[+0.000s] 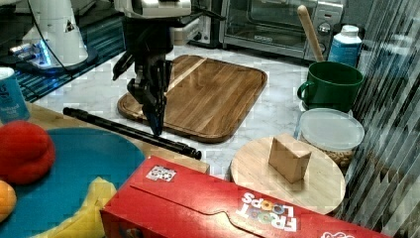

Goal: Close the drawer.

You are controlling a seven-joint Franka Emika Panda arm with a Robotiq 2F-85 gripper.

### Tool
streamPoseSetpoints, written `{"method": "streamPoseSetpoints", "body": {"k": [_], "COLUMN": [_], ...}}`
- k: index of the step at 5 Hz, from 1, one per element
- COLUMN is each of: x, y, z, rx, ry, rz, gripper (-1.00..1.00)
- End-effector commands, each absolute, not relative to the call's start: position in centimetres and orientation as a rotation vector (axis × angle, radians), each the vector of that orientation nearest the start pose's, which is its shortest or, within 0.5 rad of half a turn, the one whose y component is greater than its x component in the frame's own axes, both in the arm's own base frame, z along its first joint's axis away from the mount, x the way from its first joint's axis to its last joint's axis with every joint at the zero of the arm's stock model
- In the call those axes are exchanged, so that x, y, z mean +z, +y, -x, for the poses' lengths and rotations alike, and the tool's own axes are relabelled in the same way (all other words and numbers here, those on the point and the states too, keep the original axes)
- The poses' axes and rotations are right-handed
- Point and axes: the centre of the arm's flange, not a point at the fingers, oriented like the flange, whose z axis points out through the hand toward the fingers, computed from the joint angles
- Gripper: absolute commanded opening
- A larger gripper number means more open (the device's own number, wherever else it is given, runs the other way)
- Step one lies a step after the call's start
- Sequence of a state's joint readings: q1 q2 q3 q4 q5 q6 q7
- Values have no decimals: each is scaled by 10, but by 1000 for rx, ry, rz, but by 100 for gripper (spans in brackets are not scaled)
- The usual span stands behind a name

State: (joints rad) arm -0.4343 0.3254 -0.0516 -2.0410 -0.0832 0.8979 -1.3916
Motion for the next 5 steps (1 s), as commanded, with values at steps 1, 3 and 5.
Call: {"method": "streamPoseSetpoints", "body": {"k": [1,3,5], "x": [249,256,239], "y": [-396,-382,-395], "z": [-492,-482,-475], "rx": [210,234,143], "ry": [-299,-206,-239], "rz": [3282,3259,3302], "gripper": [-100,-100,-100]}}
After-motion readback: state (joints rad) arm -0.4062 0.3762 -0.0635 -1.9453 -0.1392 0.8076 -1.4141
